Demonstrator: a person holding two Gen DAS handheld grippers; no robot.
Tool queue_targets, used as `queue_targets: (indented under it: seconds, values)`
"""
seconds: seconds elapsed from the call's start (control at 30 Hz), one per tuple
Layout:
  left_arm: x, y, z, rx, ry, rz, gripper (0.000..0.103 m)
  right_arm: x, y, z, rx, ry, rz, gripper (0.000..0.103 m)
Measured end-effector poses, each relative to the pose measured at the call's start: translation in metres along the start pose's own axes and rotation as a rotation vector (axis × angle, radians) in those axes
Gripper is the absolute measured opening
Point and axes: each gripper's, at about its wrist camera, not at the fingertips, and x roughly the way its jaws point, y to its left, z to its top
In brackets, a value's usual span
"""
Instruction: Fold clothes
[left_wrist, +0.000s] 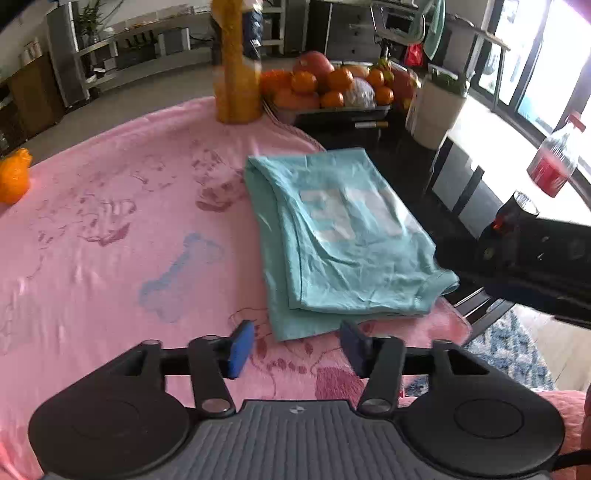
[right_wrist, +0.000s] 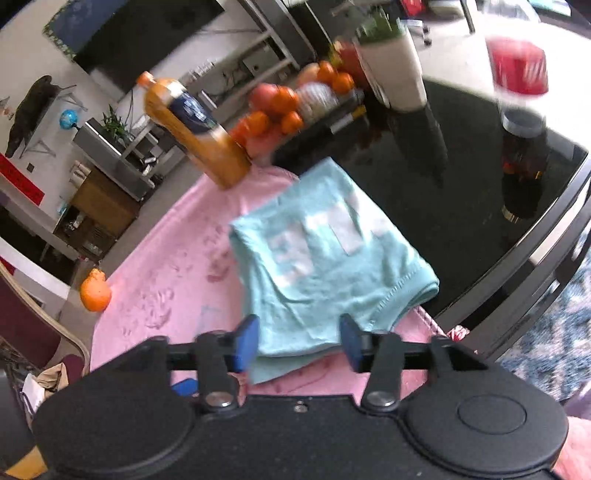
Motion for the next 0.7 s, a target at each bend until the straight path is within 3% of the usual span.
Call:
queue_targets:
  seconds: [0.1,0.23,0.37,0.47,0.7]
  values:
    - [-0.023,0.004,-0.002,0.001,-0.019,-0.016,0.085,-0.031,0.022,0.001,-0.052,-0.053,-0.049,0.082]
    - [-0.048,0.006,-0.005,0.012,-0.024,-0.062,0.098,-0.059,0.042,-0.002,-0.093,-0.066,-0.100,0.099]
    - [-0.066,0.003,-0.010,0.020,-0.017,-0.096,0.100,-0.080,0.054,-0.007,-0.123,-0.050,-0.116,0.103]
    - [-0.077,-0.001,-0.015,0.047,-0.020,-0.077,0.100,-0.098,0.061,-0.013,-0.152,-0.050,-0.138,0.103]
    - [-0.087,-0.005,-0.025,0.036,-0.012,-0.100,0.100,-0.129,0.059,-0.022,-0.233,-0.068,-0.256,0.103]
